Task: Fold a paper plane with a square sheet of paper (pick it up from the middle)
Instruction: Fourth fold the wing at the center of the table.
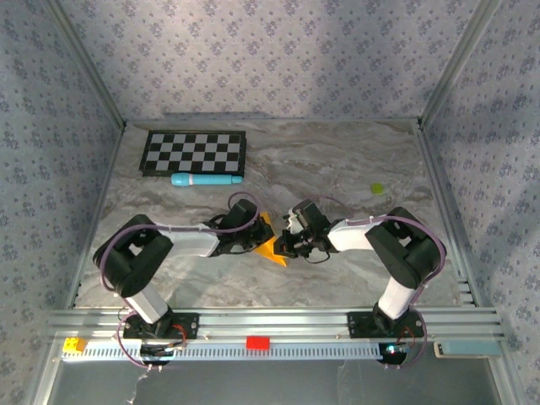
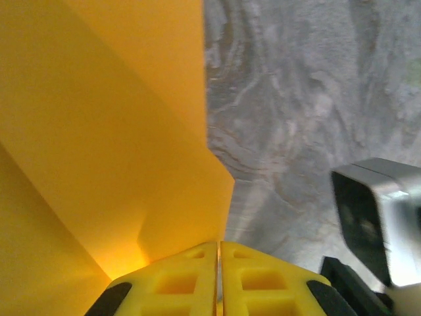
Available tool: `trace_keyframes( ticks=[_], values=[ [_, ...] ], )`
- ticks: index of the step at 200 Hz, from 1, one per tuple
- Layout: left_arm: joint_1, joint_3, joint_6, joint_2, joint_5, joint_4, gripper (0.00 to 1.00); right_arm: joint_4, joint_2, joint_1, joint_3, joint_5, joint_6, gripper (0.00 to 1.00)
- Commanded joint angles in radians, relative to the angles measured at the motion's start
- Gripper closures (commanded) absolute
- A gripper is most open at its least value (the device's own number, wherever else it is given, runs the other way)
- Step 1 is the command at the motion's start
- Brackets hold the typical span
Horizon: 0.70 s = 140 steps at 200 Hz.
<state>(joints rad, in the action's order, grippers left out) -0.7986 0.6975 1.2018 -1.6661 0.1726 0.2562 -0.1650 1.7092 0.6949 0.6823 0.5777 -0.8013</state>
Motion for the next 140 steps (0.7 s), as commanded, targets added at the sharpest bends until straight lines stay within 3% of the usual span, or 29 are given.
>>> trace_keyframes(
  ticks=[1, 140],
  values=[
    [0.017, 0.004, 0.012, -0.039, -0.002, 0.034, 0.92, 0.083, 0.037, -0.007, -0.032, -0.029, -0.010, 1.00],
    [0.200, -0.039, -0.078, -0.056, -0.008, 0.018, 0.93, 0.070, 0.055, 0.003, -0.065, -0.030, -0.031, 1.00]
  ],
)
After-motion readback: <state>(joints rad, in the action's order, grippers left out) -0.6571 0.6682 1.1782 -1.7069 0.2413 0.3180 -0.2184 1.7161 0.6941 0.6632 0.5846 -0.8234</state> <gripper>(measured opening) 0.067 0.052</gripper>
